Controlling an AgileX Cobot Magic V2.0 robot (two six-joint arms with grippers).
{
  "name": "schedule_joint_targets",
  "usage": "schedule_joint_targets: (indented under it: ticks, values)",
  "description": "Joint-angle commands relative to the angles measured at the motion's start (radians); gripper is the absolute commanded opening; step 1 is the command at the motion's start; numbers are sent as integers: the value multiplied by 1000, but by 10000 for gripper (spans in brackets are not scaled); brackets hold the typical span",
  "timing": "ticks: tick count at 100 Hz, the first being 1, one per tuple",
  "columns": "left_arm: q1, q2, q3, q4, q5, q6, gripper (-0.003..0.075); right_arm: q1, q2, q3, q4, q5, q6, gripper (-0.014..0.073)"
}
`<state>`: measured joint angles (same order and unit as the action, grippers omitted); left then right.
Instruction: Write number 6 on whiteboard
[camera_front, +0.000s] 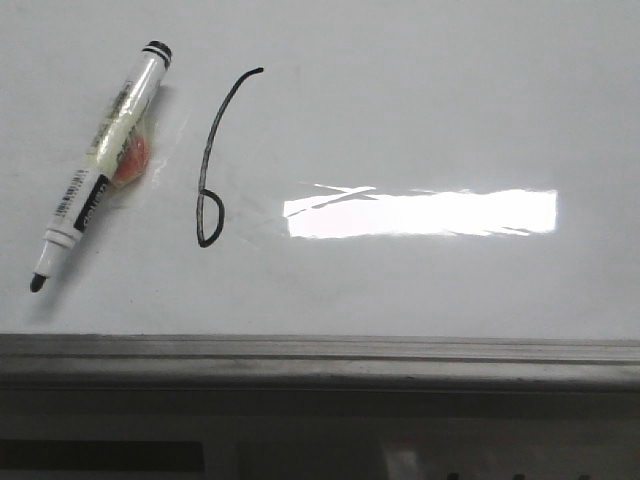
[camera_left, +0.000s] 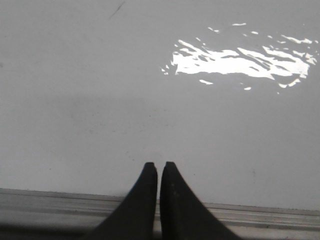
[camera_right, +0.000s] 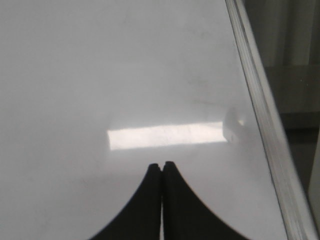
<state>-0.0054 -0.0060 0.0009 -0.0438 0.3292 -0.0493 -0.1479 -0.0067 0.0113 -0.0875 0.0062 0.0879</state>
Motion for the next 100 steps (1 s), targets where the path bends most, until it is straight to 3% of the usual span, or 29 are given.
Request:
schedule_joint_targets:
  ticks: [1,26,100]
  values:
    - [0,-29,23,-2,-53,-9,-20,-8,-16,15,-25,27,2,-64]
    - [0,-29,23,-2,-53,-9,-20,-8,-19,15,-14,306,-27,-64]
    - [0,-29,23,-2,-53,-9,-20,-8,-19,15,-10,303,-27,-64]
